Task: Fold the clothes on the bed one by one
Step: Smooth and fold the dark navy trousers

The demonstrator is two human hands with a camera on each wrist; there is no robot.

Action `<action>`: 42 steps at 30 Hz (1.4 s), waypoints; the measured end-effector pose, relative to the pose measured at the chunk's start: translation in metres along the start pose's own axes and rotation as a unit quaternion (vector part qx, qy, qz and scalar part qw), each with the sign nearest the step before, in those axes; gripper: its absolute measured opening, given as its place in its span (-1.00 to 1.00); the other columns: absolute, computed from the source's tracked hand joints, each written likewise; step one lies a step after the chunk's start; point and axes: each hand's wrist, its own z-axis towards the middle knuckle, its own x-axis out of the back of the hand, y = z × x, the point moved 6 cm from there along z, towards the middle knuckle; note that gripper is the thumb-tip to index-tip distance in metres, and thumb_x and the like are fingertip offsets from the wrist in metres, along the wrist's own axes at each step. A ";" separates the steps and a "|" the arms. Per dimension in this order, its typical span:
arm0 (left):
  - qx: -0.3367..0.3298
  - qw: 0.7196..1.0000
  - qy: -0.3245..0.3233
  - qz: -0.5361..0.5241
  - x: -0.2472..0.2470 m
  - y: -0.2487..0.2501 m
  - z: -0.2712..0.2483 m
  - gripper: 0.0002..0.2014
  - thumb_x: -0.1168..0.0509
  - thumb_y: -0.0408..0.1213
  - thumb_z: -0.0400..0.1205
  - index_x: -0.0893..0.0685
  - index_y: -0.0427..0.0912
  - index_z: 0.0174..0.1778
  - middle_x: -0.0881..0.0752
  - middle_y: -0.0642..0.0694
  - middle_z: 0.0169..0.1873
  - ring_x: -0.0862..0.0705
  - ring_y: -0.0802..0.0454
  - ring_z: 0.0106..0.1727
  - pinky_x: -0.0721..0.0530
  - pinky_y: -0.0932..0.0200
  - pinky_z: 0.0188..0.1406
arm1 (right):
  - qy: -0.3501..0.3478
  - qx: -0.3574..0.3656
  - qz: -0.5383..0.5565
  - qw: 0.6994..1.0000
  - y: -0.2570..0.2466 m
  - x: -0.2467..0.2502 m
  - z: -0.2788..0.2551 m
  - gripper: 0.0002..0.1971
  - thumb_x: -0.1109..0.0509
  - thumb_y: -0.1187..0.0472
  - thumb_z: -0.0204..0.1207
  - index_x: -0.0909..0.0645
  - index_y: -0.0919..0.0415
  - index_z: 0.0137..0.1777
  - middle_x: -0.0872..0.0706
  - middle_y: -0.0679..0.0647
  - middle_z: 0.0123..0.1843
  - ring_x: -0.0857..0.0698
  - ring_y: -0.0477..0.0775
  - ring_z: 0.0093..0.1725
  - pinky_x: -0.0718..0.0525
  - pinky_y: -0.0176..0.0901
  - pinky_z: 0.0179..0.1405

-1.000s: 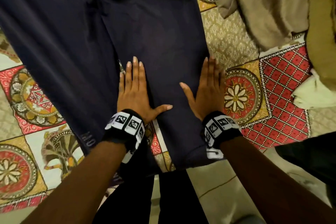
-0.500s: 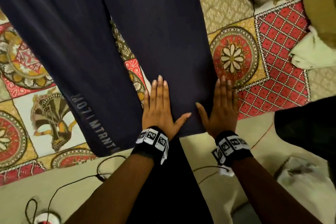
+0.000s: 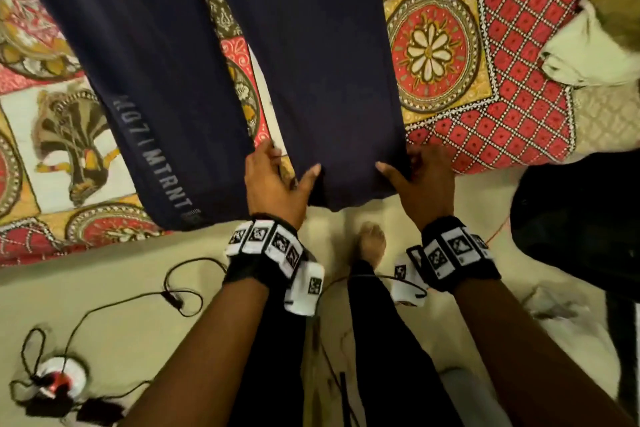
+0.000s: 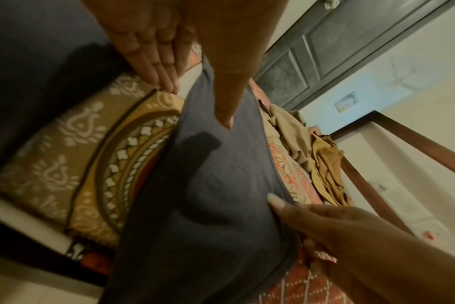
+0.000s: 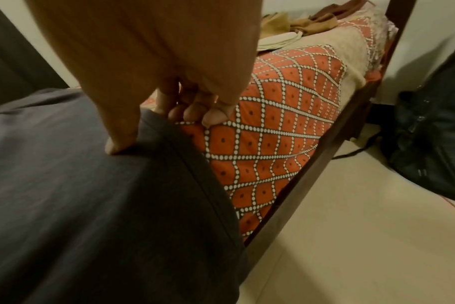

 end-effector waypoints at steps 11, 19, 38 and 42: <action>0.156 0.939 -0.088 -0.292 -0.015 -0.012 -0.017 -0.84 -0.48 -0.17 0.62 -0.71 -0.19 -0.08 -0.76 -0.22 -0.16 -0.72 -0.10 -0.07 -0.70 -0.12 0.09 | -0.178 -0.009 0.176 0.968 -0.005 0.025 -0.002 -0.87 -0.60 0.19 0.54 -0.67 0.10 -0.13 -0.82 0.20 -0.29 -0.76 -0.09 -0.26 -0.68 -0.27 -0.16; 0.185 0.908 -0.309 -0.212 -0.060 -0.051 -0.065 -0.76 -0.49 -0.54 0.52 -0.78 -0.19 0.05 -0.86 0.11 -0.11 -0.80 0.25 0.02 -0.67 0.39 0.04 | -0.367 -0.059 0.192 0.908 0.040 -0.004 -0.035 -0.56 -0.66 0.41 0.40 -0.72 0.24 0.28 -0.85 -0.04 0.12 -0.82 -0.15 0.11 -0.74 -0.31 0.07; 0.299 0.931 0.076 -0.195 -0.030 -0.161 -0.099 -0.80 -0.39 -0.58 0.57 -0.72 -0.18 -0.04 -0.75 -0.16 -0.19 -0.73 0.16 -0.30 -0.64 0.04 -0.15 | -0.264 -0.034 -0.088 0.960 0.104 -0.042 -0.056 -0.86 -0.54 0.16 0.52 -0.67 -0.11 -0.13 -0.79 -0.16 -0.16 -0.75 -0.05 -0.15 -0.59 -0.19 -0.05; 0.220 0.919 0.267 -0.188 0.074 -0.149 -0.098 -0.86 -0.42 -0.42 0.63 -0.62 -0.12 -0.02 -0.72 -0.06 -0.14 -0.68 0.00 -0.13 -0.79 0.14 -0.36 | -0.256 0.083 0.055 0.962 -0.006 -0.046 -0.082 -0.96 -0.54 0.10 0.50 -0.74 -0.08 -0.13 -0.78 -0.34 -0.23 -0.74 -0.18 -0.20 -0.62 -0.41 -0.10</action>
